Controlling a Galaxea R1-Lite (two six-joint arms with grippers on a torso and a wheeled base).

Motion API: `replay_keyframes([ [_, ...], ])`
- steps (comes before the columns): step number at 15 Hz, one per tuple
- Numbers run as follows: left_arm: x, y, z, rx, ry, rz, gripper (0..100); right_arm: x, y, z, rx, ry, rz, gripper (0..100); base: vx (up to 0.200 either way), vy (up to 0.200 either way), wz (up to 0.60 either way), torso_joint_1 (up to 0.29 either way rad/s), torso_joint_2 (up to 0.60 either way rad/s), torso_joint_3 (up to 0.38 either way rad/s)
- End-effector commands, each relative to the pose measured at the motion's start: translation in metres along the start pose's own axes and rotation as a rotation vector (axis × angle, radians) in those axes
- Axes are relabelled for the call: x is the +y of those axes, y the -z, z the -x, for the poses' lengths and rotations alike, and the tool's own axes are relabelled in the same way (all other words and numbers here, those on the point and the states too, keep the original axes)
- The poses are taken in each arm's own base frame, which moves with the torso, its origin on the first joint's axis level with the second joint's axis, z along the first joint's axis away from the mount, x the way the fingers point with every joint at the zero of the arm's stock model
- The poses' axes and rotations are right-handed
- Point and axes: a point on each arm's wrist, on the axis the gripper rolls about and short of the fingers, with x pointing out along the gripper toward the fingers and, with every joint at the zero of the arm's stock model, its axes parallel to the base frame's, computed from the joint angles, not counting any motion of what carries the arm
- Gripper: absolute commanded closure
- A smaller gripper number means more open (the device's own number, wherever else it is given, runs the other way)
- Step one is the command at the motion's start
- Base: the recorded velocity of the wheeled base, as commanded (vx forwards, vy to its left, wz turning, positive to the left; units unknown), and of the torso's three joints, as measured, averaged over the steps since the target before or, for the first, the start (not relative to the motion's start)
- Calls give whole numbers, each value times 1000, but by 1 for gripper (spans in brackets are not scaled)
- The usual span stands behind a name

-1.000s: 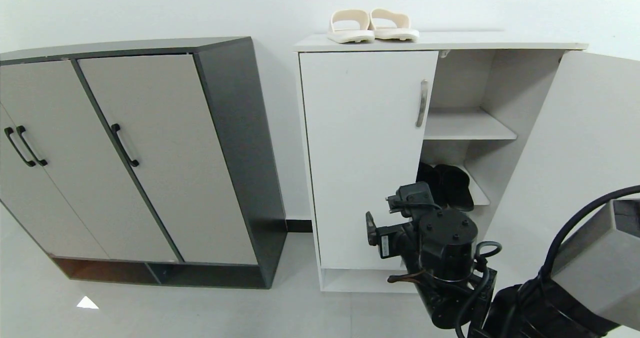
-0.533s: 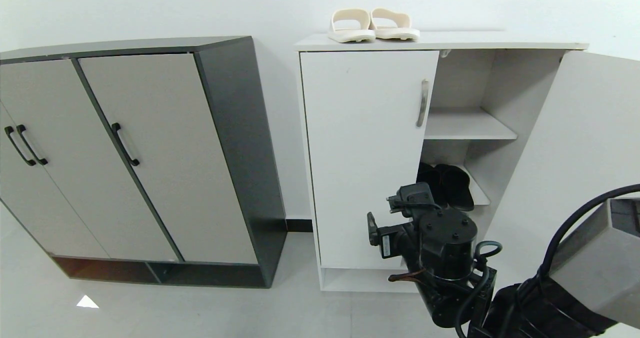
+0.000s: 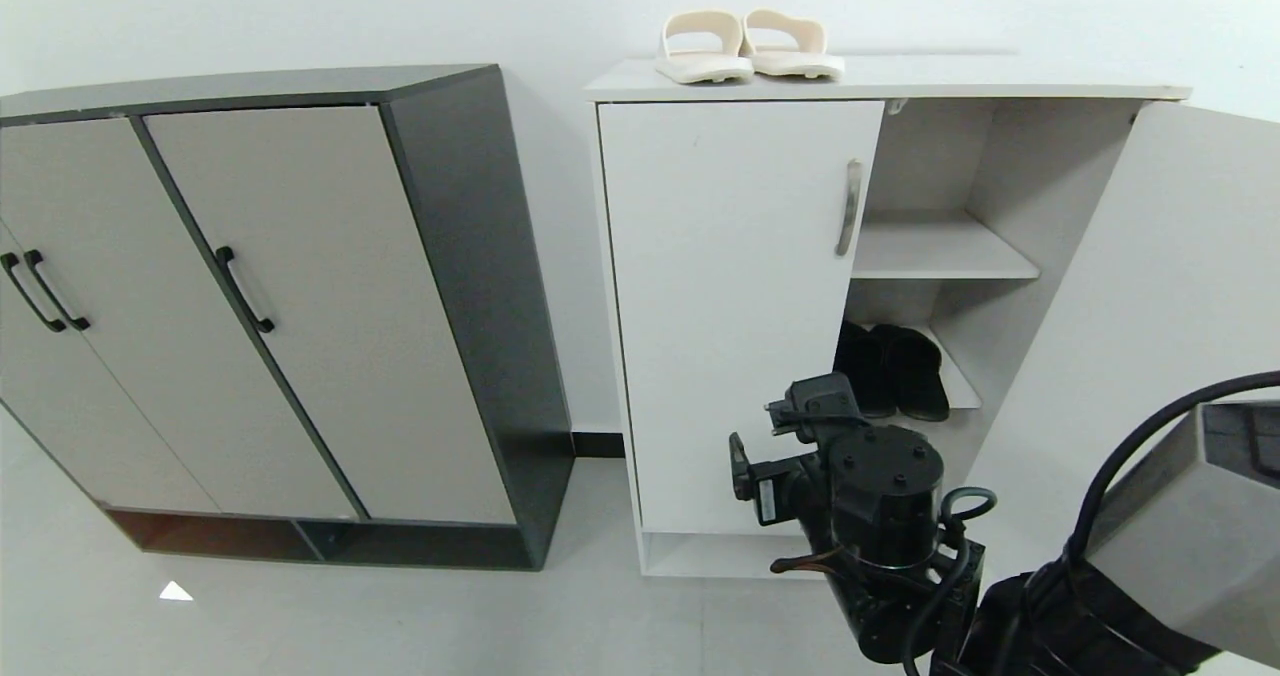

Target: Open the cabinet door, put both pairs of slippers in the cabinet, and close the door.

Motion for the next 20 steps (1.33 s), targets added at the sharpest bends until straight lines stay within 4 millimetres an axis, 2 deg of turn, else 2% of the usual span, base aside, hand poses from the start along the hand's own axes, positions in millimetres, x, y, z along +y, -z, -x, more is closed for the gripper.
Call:
replay_keyframes([
  [1, 0, 0, 0, 0, 1, 0, 100, 1, 1, -1, 0, 1, 0, 0, 0, 0, 0, 61, -378, -369],
  [9, 0, 0, 0, 0, 0, 0, 100, 0, 2, -1, 2, 4, 2, 0, 0, 0, 0, 101, -502, -348],
  [20, 0, 0, 0, 0, 0, 0, 100, 1, 6, -3, 11, 5, 9, 0, 0, 0, 0, 179, -492, -317],
])
